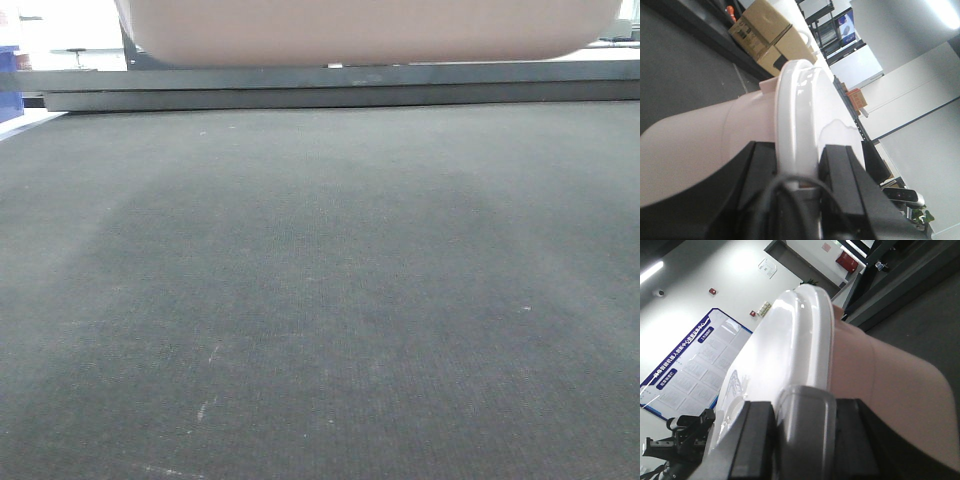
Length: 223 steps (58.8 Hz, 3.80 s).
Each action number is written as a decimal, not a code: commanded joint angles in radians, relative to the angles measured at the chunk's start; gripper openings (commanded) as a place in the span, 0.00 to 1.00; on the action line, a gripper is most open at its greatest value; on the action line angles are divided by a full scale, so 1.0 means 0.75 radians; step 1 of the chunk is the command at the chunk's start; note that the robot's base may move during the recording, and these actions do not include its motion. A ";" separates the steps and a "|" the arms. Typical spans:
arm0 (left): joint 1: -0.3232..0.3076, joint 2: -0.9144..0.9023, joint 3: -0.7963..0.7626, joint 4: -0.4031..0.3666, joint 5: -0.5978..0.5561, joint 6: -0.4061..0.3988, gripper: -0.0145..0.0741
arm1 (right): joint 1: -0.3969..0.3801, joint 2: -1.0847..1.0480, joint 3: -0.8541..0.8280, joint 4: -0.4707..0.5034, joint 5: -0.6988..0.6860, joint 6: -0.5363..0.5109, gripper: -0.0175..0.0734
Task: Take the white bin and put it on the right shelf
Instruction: 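Hold the bin raised with both grippers while the base turns away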
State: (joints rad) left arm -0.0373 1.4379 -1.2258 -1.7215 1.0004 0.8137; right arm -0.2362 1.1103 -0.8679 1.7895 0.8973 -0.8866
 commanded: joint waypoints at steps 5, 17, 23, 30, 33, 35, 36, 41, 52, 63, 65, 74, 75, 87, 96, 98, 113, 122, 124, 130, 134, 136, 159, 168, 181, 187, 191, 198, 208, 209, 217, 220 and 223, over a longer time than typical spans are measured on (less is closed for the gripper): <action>-0.089 -0.063 -0.049 0.011 0.448 0.020 0.02 | 0.055 -0.047 -0.059 0.137 0.570 -0.006 0.26; -0.089 -0.063 -0.049 0.018 0.446 0.020 0.02 | 0.055 -0.047 -0.059 0.137 0.526 -0.006 0.26; -0.089 -0.063 -0.049 0.018 0.445 0.020 0.02 | 0.055 -0.047 -0.059 0.137 0.485 -0.006 0.26; -0.089 -0.063 -0.049 0.018 0.445 0.020 0.02 | 0.055 -0.047 -0.059 0.137 0.441 -0.006 0.26; -0.089 -0.063 -0.049 0.018 0.445 0.020 0.02 | 0.055 -0.047 -0.059 0.137 0.427 -0.006 0.26; -0.089 -0.063 -0.049 0.018 0.445 0.020 0.02 | 0.055 -0.047 -0.059 0.137 0.420 -0.006 0.26; -0.089 -0.063 -0.049 0.018 0.445 0.020 0.02 | 0.055 -0.047 -0.059 0.137 0.415 -0.006 0.26; -0.089 -0.063 -0.049 0.018 0.445 0.020 0.02 | 0.055 -0.047 -0.059 0.137 0.400 -0.006 0.26; -0.089 -0.063 -0.049 0.018 0.445 0.020 0.02 | 0.055 -0.047 -0.059 0.137 0.385 -0.006 0.26; -0.089 -0.063 -0.049 0.018 0.445 0.020 0.02 | 0.055 -0.047 -0.059 0.137 0.385 -0.006 0.26; -0.089 -0.063 -0.049 0.018 0.445 0.020 0.02 | 0.055 -0.047 -0.059 0.137 0.385 -0.006 0.26; -0.089 -0.063 -0.049 0.018 0.443 0.020 0.02 | 0.055 -0.047 -0.059 0.137 0.385 -0.006 0.26; -0.089 -0.063 -0.049 0.018 0.443 0.020 0.02 | 0.055 -0.047 -0.059 0.137 0.385 -0.006 0.26; -0.089 -0.063 -0.049 0.018 0.443 0.020 0.02 | 0.055 -0.047 -0.059 0.135 0.385 -0.006 0.26; -0.089 -0.063 -0.049 0.018 0.443 0.020 0.02 | 0.055 -0.047 -0.059 0.135 0.381 -0.006 0.26; -0.089 -0.063 -0.049 0.018 0.443 0.020 0.02 | 0.055 -0.047 -0.059 0.135 0.381 -0.006 0.26; -0.089 -0.063 -0.049 0.018 0.443 0.020 0.02 | 0.055 -0.047 -0.059 0.135 0.379 -0.006 0.26; -0.089 -0.063 -0.049 0.018 0.443 0.020 0.02 | 0.055 -0.047 -0.059 0.135 0.379 -0.006 0.26; -0.089 -0.063 -0.049 0.018 0.443 0.020 0.02 | 0.055 -0.047 -0.059 0.135 0.379 -0.006 0.26; -0.089 -0.063 -0.049 0.018 0.443 0.020 0.02 | 0.055 -0.047 -0.059 0.135 0.379 -0.006 0.26; -0.089 -0.063 -0.049 0.018 0.443 0.020 0.02 | 0.055 -0.047 -0.059 0.135 0.379 -0.006 0.26; -0.089 -0.063 -0.049 0.018 0.443 0.020 0.02 | 0.055 -0.047 -0.059 0.135 0.379 -0.006 0.26; -0.089 -0.063 -0.049 0.018 0.443 0.020 0.02 | 0.055 -0.047 -0.059 0.135 0.381 -0.006 0.26; -0.089 -0.063 -0.049 0.018 0.443 0.020 0.02 | 0.055 -0.047 -0.059 0.135 0.381 -0.006 0.26; -0.089 -0.063 -0.049 0.018 0.443 0.020 0.02 | 0.055 -0.047 -0.059 0.135 0.381 -0.006 0.26; -0.089 -0.063 -0.049 0.018 0.443 0.020 0.02 | 0.055 -0.047 -0.059 0.135 0.381 -0.006 0.26; -0.089 -0.063 -0.049 0.018 0.443 0.020 0.02 | 0.055 -0.047 -0.059 0.135 0.381 -0.006 0.26; -0.089 -0.063 -0.049 0.018 0.443 0.020 0.02 | 0.055 -0.047 -0.059 0.135 0.381 -0.006 0.26; -0.089 -0.063 -0.049 0.018 0.443 0.020 0.02 | 0.055 -0.047 -0.059 0.135 0.381 -0.006 0.26; -0.089 -0.063 -0.049 0.018 0.443 0.020 0.02 | 0.055 -0.047 -0.059 0.135 0.381 -0.006 0.26; -0.089 -0.063 -0.049 0.018 0.443 0.020 0.02 | 0.055 -0.047 -0.059 0.135 0.381 -0.006 0.26; -0.089 -0.063 -0.049 0.018 0.440 0.020 0.02 | 0.055 -0.047 -0.059 0.135 0.381 -0.006 0.26; -0.089 -0.063 -0.049 0.018 0.438 0.020 0.02 | 0.055 -0.047 -0.059 0.135 0.381 -0.006 0.26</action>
State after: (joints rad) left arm -0.0419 1.4335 -1.2258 -1.7006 0.9881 0.8137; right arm -0.2362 1.1103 -0.8679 1.7878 0.8886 -0.8805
